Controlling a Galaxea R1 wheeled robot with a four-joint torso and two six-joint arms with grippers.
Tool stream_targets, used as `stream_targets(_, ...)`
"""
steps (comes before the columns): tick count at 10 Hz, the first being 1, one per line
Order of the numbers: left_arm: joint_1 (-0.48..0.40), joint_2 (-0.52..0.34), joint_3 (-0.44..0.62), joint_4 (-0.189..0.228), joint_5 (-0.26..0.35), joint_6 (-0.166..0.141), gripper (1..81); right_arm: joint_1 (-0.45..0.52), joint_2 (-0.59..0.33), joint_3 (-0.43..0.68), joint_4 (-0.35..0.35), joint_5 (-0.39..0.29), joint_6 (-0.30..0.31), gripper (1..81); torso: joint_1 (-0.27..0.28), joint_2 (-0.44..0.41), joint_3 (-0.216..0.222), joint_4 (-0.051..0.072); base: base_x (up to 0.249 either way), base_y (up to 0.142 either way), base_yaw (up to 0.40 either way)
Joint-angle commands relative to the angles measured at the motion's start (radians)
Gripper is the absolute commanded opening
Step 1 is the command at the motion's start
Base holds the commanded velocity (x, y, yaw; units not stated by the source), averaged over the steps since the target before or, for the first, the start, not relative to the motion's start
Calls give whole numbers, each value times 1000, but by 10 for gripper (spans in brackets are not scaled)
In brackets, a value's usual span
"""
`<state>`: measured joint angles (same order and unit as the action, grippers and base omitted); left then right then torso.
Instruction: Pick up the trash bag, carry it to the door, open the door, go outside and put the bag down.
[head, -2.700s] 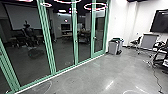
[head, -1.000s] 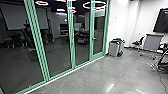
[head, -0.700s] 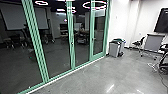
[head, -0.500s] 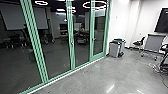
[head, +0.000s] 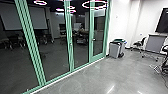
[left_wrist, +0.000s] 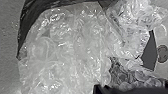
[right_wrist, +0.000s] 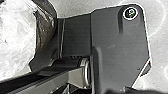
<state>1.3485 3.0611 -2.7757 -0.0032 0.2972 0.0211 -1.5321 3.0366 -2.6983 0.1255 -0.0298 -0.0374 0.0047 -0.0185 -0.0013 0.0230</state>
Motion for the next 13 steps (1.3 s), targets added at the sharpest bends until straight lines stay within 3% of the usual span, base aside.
stream_targets(1,-74,-2,-1,3,66,-1,10,51,1,3,-6,-62,-4,811,0,0,0,0,160,-69,0)
stream_targets(13,-74,-1,-1,3,66,-1,10,51,3,3,-6,-62,-6,811,0,0,0,0,160,-70,0)
